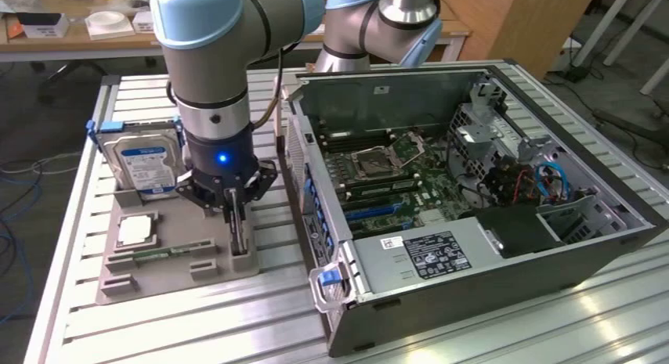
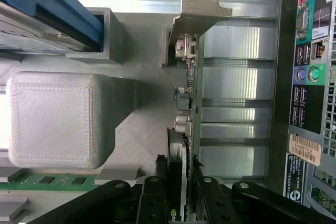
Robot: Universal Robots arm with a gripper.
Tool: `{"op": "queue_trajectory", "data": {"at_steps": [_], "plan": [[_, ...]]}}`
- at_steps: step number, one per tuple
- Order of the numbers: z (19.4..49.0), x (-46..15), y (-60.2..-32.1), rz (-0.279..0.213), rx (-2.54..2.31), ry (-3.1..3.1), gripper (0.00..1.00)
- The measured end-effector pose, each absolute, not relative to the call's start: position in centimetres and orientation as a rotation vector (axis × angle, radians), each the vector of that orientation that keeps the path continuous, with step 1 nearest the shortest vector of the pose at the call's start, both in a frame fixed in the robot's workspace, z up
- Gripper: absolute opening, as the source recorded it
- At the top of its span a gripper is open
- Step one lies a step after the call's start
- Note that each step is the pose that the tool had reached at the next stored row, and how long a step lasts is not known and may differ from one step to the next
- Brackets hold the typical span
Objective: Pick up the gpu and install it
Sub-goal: 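Pick up the gpu and move the gpu toward the slot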
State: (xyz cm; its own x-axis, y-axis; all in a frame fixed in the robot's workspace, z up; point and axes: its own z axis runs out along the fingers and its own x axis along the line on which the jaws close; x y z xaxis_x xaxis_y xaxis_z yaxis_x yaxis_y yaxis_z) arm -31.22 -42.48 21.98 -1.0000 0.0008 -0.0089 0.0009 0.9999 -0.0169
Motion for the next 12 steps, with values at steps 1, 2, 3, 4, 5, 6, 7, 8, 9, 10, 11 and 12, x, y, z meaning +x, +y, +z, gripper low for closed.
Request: {"op": "queue_trajectory", "data": {"at_steps": [1, 2, 3, 4, 5, 6, 7, 8, 9, 10, 11, 12], "plan": [[21.98, -31.22, -42.48, -0.026, 0.001, 3.133, 0.27], [21.98, -31.22, -42.48, -0.026, 0.001, 3.133, 0.27], [21.98, -31.22, -42.48, -0.026, 0.001, 3.133, 0.27], [21.98, -31.22, -42.48, -0.026, 0.001, 3.133, 0.27], [21.98, -31.22, -42.48, -0.026, 0.001, 3.133, 0.27], [21.98, -31.22, -42.48, -0.026, 0.001, 3.133, 0.27], [21.98, -31.22, -42.48, -0.026, 0.001, 3.133, 0.27], [21.98, -31.22, -42.48, -0.026, 0.001, 3.133, 0.27], [21.98, -31.22, -42.48, -0.026, 0.001, 3.133, 0.27], [21.98, -31.22, -42.48, -0.026, 0.001, 3.133, 0.27], [21.98, -31.22, -42.48, -0.026, 0.001, 3.133, 0.27], [21.98, -31.22, -42.48, -0.026, 0.001, 3.133, 0.27]]}}
